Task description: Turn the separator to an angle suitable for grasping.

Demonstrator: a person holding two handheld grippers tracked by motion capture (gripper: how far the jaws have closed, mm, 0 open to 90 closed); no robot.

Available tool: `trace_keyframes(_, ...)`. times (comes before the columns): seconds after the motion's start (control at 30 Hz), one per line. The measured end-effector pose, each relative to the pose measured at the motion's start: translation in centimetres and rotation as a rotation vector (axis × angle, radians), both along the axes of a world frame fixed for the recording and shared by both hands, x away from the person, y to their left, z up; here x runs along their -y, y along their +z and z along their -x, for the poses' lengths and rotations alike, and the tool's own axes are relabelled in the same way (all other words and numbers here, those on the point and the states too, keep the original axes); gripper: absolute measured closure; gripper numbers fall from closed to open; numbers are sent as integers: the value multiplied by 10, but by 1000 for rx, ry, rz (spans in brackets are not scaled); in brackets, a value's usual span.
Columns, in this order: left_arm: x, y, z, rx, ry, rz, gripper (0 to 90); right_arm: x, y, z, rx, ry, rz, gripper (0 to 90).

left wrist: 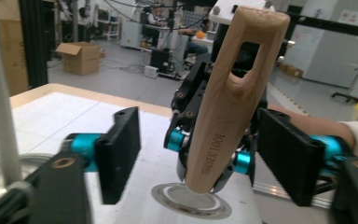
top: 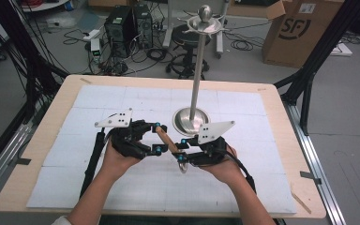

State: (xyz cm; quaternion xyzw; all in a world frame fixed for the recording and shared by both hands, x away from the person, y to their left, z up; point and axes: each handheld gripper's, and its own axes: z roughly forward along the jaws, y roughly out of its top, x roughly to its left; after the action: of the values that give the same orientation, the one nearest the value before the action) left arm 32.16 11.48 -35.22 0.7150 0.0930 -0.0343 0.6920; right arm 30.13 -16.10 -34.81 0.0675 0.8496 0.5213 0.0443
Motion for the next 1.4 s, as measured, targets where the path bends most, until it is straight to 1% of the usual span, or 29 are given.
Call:
trace_keyframes(0.13, 2, -2, 0, -5, -9, -11, 406, -1, 0, 0, 8, 1, -7, 682)
trace_keyframes(0.17, 3, -2, 1, -5, -7, -14, 411, -1, 0, 0, 1, 2, -6, 682)
trace_keyframes(0.2, 3, -2, 1, -1, -4, -20, 445, -1, 0, 1, -3, 5, -7, 681)
trace_keyframes(0.23, 3, -2, 1, 0, -7, -20, 479, -1, 0, 0, 0, 7, -5, 682)
trace_keyframes(0.33, 4, -3, 2, 6, -11, -20, 508, -1, 0, 0, 3, 2, -6, 682)
trace_keyframes(0.43, 5, -2, 3, 4, -20, -7, 537, -1, 0, 0, 3, 1, -7, 682)
trace_keyframes(0.5, 5, -2, 3, 15, -31, -1, 580, -1, 0, 1, 2, 2, -8, 681)
trace_keyframes(0.6, 5, -1, 5, 22, -35, 2, 618, -2, 0, 1, 11, 4, -6, 681)
trace_keyframes(0.67, 5, 0, 6, 45, -29, -4, 654, -2, 0, 1, 2, 3, -9, 682)
trace_keyframes(1.0, 6, 2, 11, 93, 5, -41, 677, -4, -4, -1, -16, 10, -11, 679)
trace_keyframes(1.1, 7, 3, 13, 97, 27, -49, 679, -4, -5, -1, -28, 3, -23, 672)
trace_keyframes(1.13, 8, 3, 13, 95, 29, -54, 679, -5, -5, -1, -15, -2, -22, 671)
trace_keyframes(1.17, 9, 3, 13, 93, 31, -56, 679, -5, -5, -1, -15, -1, -16, 666)
trace_keyframes(1.2, 9, 3, 13, 86, 29, -50, 679, -5, -6, 0, -14, -7, -8, 657)
trace_keyframes(1.23, 9, 3, 13, 83, 26, -46, 679, -6, -6, 0, -13, -10, -6, 626)
trace_keyframes(1.3, 8, 4, 13, 83, 32, -44, 680, -6, -6, 0, -13, -14, -3, 597)
trace_keyframes(1.37, 5, 5, 13, 87, 51, -51, 679, -5, -6, 0, -14, -18, -15, 565)
trace_keyframes(1.4, 4, 6, 12, 85, 65, -55, 679, -4, -5, 0, -24, -9, -29, 543)
